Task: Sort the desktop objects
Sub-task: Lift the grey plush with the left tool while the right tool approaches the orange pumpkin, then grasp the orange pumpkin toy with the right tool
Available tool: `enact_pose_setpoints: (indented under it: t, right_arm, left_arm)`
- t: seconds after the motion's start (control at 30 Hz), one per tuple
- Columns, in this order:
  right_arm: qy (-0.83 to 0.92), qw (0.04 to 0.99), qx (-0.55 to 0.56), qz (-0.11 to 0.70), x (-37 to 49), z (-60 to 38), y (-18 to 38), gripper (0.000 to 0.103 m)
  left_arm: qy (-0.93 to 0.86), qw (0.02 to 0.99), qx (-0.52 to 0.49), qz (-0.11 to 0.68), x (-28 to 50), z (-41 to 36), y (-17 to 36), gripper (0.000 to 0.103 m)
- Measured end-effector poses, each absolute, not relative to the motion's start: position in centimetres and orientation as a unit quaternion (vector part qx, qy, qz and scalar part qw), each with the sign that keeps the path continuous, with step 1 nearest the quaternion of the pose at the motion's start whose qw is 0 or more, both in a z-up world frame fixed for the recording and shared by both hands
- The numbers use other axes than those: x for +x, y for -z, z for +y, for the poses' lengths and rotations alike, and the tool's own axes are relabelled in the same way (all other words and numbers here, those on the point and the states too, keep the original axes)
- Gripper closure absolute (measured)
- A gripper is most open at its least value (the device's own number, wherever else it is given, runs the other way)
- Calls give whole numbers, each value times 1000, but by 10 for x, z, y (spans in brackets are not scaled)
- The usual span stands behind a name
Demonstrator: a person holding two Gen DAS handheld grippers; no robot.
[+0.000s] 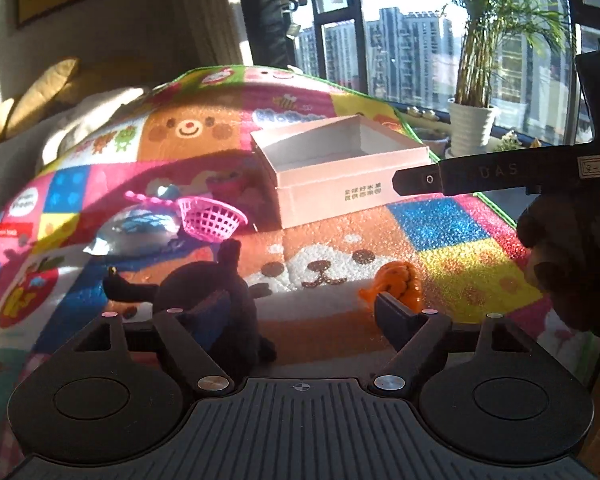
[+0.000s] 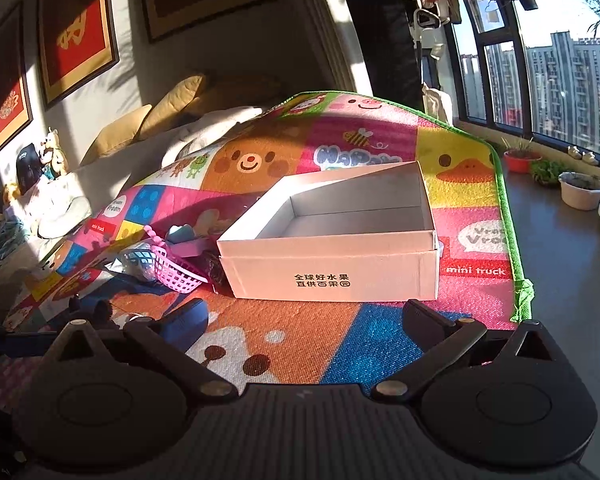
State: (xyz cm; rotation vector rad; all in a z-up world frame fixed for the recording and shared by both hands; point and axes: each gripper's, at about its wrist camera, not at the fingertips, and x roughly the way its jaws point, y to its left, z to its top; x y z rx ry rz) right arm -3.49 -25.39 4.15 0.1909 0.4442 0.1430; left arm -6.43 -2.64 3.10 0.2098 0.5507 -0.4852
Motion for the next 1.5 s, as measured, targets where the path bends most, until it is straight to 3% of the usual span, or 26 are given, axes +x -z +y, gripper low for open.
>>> enact_pose_setpoints:
  t: [0.1,0.17,0.3,0.33,0.4,0.5,0.57,0.83,0.93,1.17,1.23,1.3,1.37,1.5]
  right_arm:
    - [-109,968,75,211,-34,-241,-61,0]
    - [-146,964,56,216,-27,-223,-71,0]
    - [-197,952,26,234,-2,-176,-81,3]
    - [-216,946,15,241,7,-159,-85,7]
    - [-263,929,-18,259,23,-131,-88,27]
    - [-285,912,-68,287,46,-94,-83,44]
    - [-286,900,-81,318,62,-82,-73,50]
    - [-238,903,-90,347,63,-119,-41,50]
    - [-230,898,-77,366,57,-141,-27,50]
    - [-209,919,-82,325,20,-172,-22,49]
    - [-203,928,-90,299,-3,-183,-25,45]
    - [-194,935,-93,283,-22,-193,-26,33]
    - [-182,939,-89,276,-39,-204,-24,27]
    - [-146,951,-41,270,-56,-228,-18,21]
  left_arm:
    - [266,922,52,277,-69,-22,-26,15]
    - [274,920,40,275,-75,-23,-25,7]
    - [276,919,10,282,-78,-16,-21,6]
    - [272,918,3,289,-76,-12,-19,6]
    - [257,919,-7,299,-71,-5,-17,6]
    - [233,925,-25,300,-68,12,-17,5]
    - [213,927,-46,304,-68,26,-18,2]
    - [145,931,-166,292,-54,74,-29,0]
    - [89,946,-143,277,-37,65,-35,0]
    - [73,943,-59,320,1,26,-26,0]
    - [73,943,-44,323,4,19,-23,0]
    - [75,941,-39,327,6,16,-20,0]
    - [82,941,-46,324,6,17,-21,0]
    - [90,946,-73,304,2,27,-26,0]
